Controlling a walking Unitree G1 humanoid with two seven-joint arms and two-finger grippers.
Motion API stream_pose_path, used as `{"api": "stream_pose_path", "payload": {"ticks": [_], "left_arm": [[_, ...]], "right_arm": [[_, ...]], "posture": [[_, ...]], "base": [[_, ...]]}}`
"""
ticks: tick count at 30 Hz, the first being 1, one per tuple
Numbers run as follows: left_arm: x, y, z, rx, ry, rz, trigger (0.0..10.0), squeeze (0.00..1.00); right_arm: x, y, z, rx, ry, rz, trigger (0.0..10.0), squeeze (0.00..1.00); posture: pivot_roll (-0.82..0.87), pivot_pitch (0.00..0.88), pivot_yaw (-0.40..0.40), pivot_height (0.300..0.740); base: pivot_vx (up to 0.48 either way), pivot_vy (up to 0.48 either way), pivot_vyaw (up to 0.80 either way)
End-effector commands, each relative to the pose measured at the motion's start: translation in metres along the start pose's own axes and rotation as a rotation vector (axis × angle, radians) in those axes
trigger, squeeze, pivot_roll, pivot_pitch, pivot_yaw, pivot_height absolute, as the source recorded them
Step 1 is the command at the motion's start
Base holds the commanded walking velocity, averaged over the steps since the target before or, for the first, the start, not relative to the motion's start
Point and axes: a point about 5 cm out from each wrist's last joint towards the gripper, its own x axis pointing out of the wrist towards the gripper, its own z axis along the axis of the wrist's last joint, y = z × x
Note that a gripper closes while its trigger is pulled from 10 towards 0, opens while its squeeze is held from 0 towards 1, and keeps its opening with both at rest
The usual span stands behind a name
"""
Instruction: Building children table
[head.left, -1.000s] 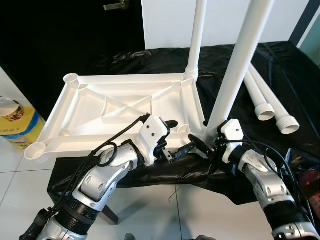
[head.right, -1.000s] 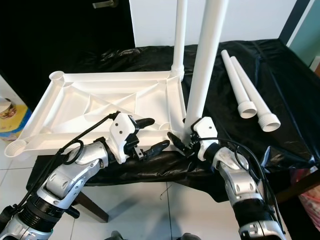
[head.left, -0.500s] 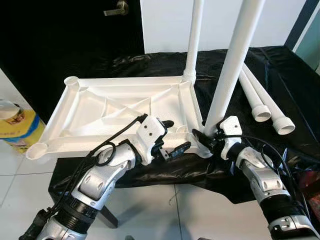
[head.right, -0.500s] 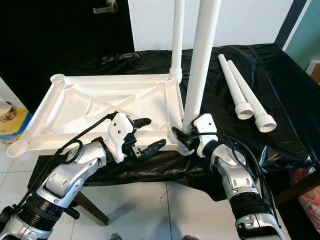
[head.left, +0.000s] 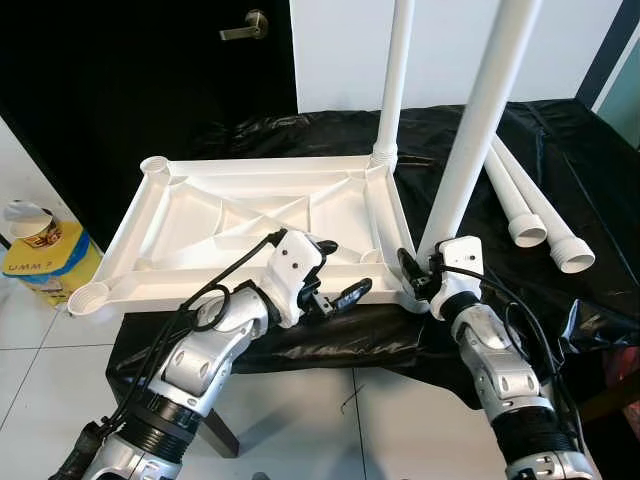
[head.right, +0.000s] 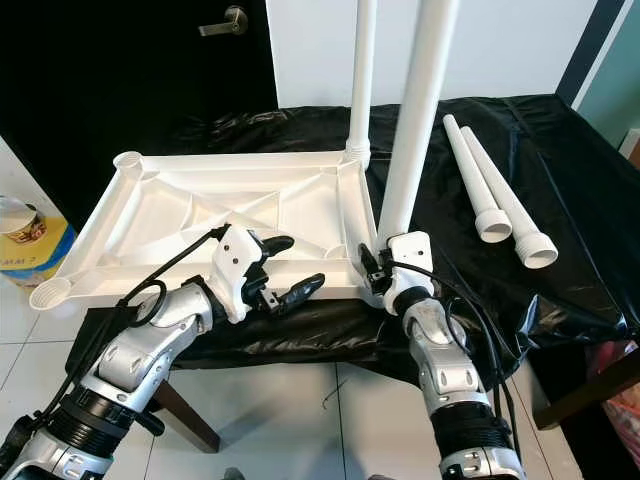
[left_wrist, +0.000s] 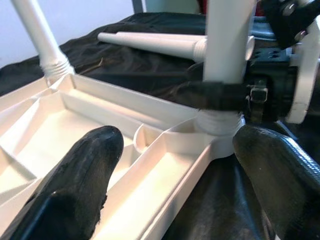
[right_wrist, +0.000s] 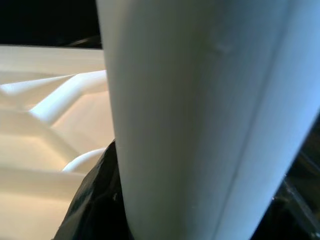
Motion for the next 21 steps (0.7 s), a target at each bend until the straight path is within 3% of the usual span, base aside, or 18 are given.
{"api": "stream_pose_path", "payload": {"ticks": [1, 6, 9, 21], "left_arm": [[-0.003, 0.006, -0.005, 0.006, 0.018, 0.064, 10.0, 0.00], [-0.003, 0.011, -0.007, -0.001, 0.020, 0.099, 10.0, 0.00], [-0.002, 0.012, -0.007, 0.000, 0.017, 0.104, 10.0, 0.00], [-0.002, 0.017, -0.007, 0.025, 0.023, 0.105, 10.0, 0.00]], "right_arm": [[-0.007, -0.006, -0.018, 0.011, 0.096, -0.109, 10.0, 0.00], [-0.005, 0.001, -0.014, 0.037, 0.093, -0.188, 10.0, 0.00], [-0.005, 0.010, -0.012, 0.027, 0.085, -0.167, 10.0, 0.00], [-0.004, 0.016, -0.005, 0.014, 0.047, -0.130, 10.0, 0.00]], "posture": [[-0.05, 0.000, 0.010, 0.740], [-0.05, 0.000, 0.013, 0.740], [-0.05, 0.000, 0.019, 0.740], [-0.05, 0.000, 0.026, 0.740]], "base": [[0.000, 0.000, 0.00], [0.000, 0.000, 0.00], [0.000, 0.000, 0.00], [0.000, 0.000, 0.00]]}}
